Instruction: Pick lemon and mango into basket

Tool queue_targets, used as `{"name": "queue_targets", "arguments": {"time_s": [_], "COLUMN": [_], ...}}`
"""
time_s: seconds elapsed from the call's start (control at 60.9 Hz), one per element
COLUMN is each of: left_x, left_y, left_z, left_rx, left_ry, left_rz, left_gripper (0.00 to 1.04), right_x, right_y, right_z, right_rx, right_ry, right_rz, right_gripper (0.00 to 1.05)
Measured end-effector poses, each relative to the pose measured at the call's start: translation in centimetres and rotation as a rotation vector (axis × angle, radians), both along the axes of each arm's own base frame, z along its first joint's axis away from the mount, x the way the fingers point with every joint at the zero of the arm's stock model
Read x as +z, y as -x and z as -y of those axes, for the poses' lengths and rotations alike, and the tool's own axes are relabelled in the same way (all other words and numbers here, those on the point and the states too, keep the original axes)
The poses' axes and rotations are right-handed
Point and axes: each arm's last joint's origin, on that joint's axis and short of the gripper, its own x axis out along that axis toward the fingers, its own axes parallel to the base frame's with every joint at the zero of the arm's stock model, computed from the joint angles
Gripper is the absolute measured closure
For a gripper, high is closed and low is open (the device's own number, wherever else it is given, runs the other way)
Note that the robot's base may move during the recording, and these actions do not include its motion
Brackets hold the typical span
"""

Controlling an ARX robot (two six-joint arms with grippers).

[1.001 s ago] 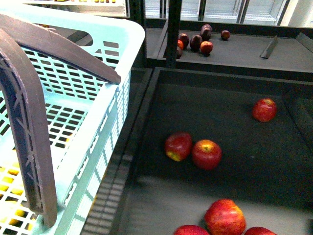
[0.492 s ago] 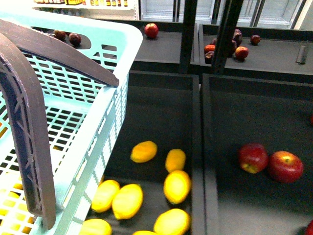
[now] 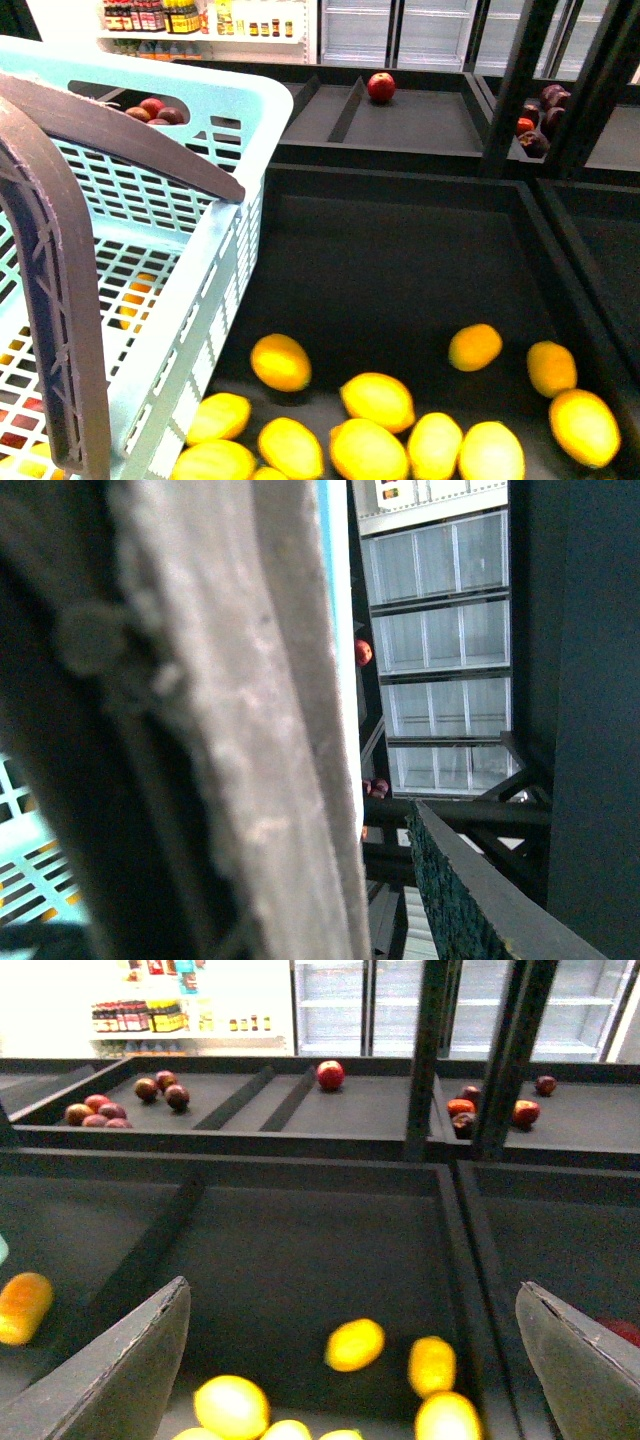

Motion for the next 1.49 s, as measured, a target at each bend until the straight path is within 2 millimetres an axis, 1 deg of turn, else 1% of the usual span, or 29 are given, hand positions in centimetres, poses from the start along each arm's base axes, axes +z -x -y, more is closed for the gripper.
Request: {"name": "queue_targets", "arguments": {"time_s": [0.542, 0.706, 0.739, 0.772, 0.821, 0.854, 0.903, 0.952, 1.001, 1.034, 1.083, 1.165, 1.248, 1.297, 1.379, 1.428, 1.494], "left_x": [0.0, 0.0, 0.0, -0.1, -0.2, -0.4, -0.8, -1.0, -0.9, -0.5, -0.1, 0.2, 0.3, 0.4, 0.4, 0.3, 0.2], "left_y": [0.0, 0.0, -0.1, -0.3, -0.8, -1.3, -2.1, -2.9, -4.4, -5.5, -6.5, -8.0, -9.3, -9.7, -10.1, -9.9, -9.6], "left_z": [0.0, -0.3, -0.4, -0.4, -0.1, 0.2, 0.6, 1.0, 1.4, 1.9, 2.6, 3.9, 5.8, 6.7, 8.8, 10.6, 11.8], "left_rx": [-0.001, 0.035, 0.004, -0.101, -0.211, -0.291, -0.347, -0.369, -0.373, -0.384, -0.413, -0.468, -0.537, -0.57, -0.658, -0.74, -0.79], "left_ry": [-0.005, -0.029, -0.052, -0.108, -0.171, -0.223, -0.274, -0.303, -0.324, -0.331, -0.331, -0.322, -0.316, -0.314, -0.317, -0.329, -0.339], "left_rz": [0.001, 0.005, -0.011, -0.045, -0.054, -0.061, -0.067, -0.069, -0.063, -0.049, -0.038, -0.035, -0.043, -0.048, -0.059, -0.062, -0.066], "left_gripper": [0.76, 0.76, 0.76, 0.76, 0.76, 0.77, 0.77, 0.77, 0.77, 0.77, 0.77, 0.77, 0.77, 0.77, 0.77, 0.77, 0.77], "right_x": [0.0, 0.0, 0.0, 0.0, 0.0, 0.0, 0.0, 0.0, 0.0, 0.0, 0.0, 0.0, 0.0, 0.0, 0.0, 0.0, 0.0], "right_y": [0.0, 0.0, 0.0, 0.0, 0.0, 0.0, 0.0, 0.0, 0.0, 0.0, 0.0, 0.0, 0.0, 0.0, 0.0, 0.0, 0.0], "right_z": [0.0, 0.0, 0.0, 0.0, 0.0, 0.0, 0.0, 0.0, 0.0, 0.0, 0.0, 0.0, 0.0, 0.0, 0.0, 0.0, 0.0], "right_rx": [0.008, 0.008, 0.006, 0.005, 0.002, 0.002, 0.003, 0.002, 0.002, 0.002, 0.002, 0.002, 0.002, 0.002, 0.002, 0.002, 0.002], "right_ry": [0.0, 0.0, 0.0, 0.0, 0.0, 0.0, 0.0, 0.0, 0.0, 0.0, 0.0, 0.0, 0.0, 0.0, 0.0, 0.0, 0.0], "right_rz": [-0.001, -0.002, -0.001, -0.001, -0.001, -0.001, -0.001, -0.001, -0.001, -0.001, -0.001, -0.001, -0.001, -0.001, -0.001, -0.001, -0.001], "right_gripper": [0.09, 0.09, 0.09, 0.09, 0.09, 0.09, 0.09, 0.09, 0.09, 0.09, 0.09, 0.09, 0.09, 0.09, 0.09, 0.09, 0.09]}}
